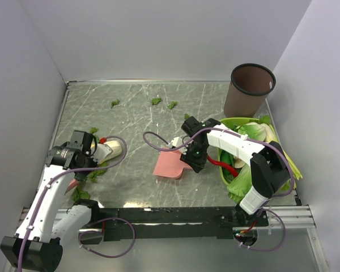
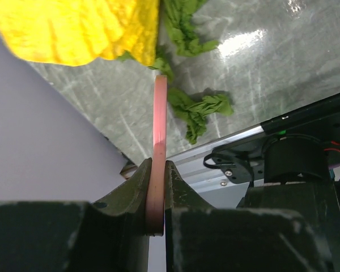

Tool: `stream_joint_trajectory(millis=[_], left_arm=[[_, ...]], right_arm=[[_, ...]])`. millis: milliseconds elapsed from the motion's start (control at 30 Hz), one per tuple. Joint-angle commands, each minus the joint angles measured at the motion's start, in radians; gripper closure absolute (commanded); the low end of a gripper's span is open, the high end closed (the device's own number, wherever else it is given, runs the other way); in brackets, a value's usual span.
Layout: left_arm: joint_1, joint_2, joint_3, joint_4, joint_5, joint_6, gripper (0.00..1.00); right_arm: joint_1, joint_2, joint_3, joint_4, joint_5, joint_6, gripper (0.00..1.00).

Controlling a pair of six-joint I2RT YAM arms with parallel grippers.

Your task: Sweep away the paper scraps from the table

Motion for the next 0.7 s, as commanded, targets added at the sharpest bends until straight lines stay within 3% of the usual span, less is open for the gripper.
stream_joint_trajectory(millis=[0,300,400,667], left_arm=[[0.004,-0.041,-0.05,0.066,-0.005,0.0,0.99],[0.007,-0.045,0.061,-0.043,-0.127,0.109,0.99],[0.007,-0.012,0.074,0.015,-0.164,0.077,0.99],[0.009,0.054,0.03,0.214,-0.092,-0.02,0.99]], right_arm=[[-0.007,-0.037,0.026,-0.035,-0.003,0.011,0.93],[-0.007,-0.023,0.073,-0.119,0.027,-0.025,0.94],[-0.007,0.013,0.127,-0.153,0.035,-0.04,0.94],[-0.007,0.095,0.245,-0.258,0.044,-0.022,0.94]])
